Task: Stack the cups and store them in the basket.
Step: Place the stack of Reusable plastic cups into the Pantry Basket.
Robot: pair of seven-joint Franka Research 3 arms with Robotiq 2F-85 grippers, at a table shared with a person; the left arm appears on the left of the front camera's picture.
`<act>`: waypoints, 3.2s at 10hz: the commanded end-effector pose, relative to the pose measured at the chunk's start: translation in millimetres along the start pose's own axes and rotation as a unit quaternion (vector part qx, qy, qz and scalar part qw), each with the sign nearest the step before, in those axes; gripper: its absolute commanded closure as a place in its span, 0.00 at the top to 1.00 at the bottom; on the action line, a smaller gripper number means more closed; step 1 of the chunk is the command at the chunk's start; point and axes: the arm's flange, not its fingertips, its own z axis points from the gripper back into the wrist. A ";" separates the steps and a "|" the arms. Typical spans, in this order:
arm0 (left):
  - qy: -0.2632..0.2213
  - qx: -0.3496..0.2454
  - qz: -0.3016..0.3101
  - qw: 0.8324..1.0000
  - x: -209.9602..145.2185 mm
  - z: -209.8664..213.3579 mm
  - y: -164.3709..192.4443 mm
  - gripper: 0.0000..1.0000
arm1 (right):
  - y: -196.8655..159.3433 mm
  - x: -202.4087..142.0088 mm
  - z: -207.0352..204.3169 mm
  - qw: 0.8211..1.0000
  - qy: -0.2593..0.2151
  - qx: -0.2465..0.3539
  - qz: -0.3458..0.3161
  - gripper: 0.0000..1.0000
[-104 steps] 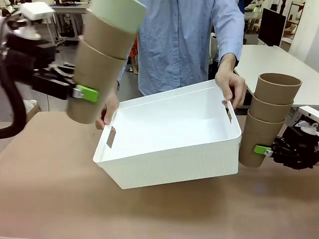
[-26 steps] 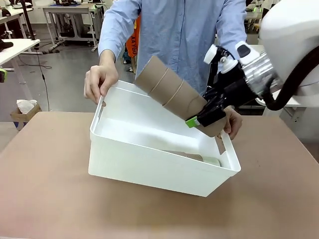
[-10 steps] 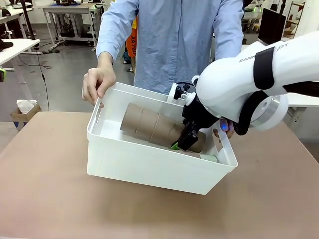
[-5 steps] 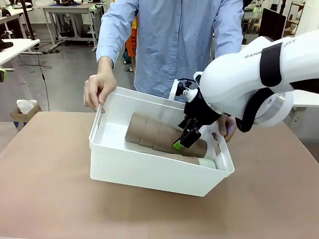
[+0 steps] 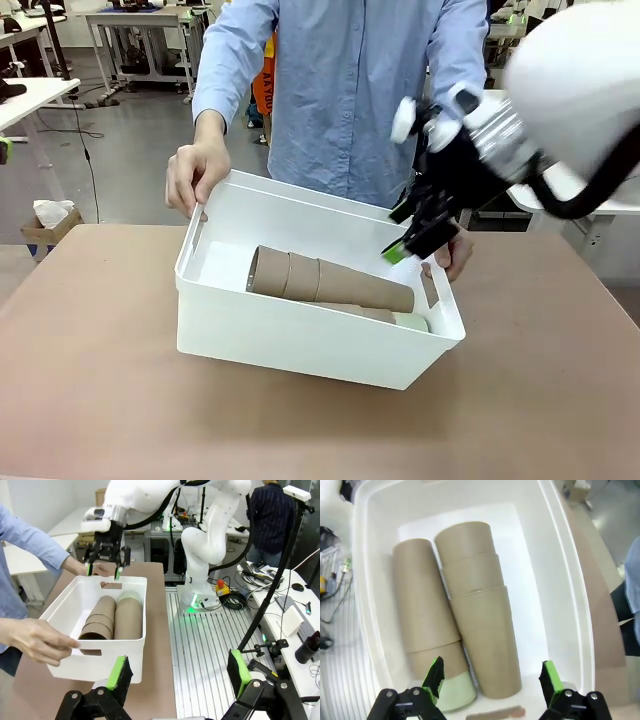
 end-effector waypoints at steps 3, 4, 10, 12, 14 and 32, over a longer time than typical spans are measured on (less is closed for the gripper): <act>-0.007 -0.003 -0.006 1.000 2.3 -1.4 -0.1 1.00 | -2.9 -35.4 106.9 0.991 -0.125 0.049 0.004 1.00; -0.007 -0.003 -0.006 1.000 2.3 -1.4 -0.1 1.00 | -8.6 -48.2 128.3 0.988 -0.149 0.047 0.006 1.00; -0.007 -0.003 -0.006 1.000 2.3 -1.4 -0.1 1.00 | -34.6 -151.1 184.6 0.980 -0.192 0.000 -0.046 1.00; -0.007 -0.003 -0.006 1.000 2.3 -1.4 -0.1 1.00 | -36.7 -169.4 187.4 0.982 -0.182 -0.006 -0.050 1.00; -0.007 -0.003 -0.006 1.000 2.3 -1.4 -0.1 1.00 | -36.9 -165.5 188.8 0.982 -0.178 -0.003 -0.063 1.00; -0.007 -0.003 -0.006 1.000 2.3 -1.4 -0.1 1.00 | -36.9 -165.5 188.8 0.982 -0.178 -0.003 -0.063 1.00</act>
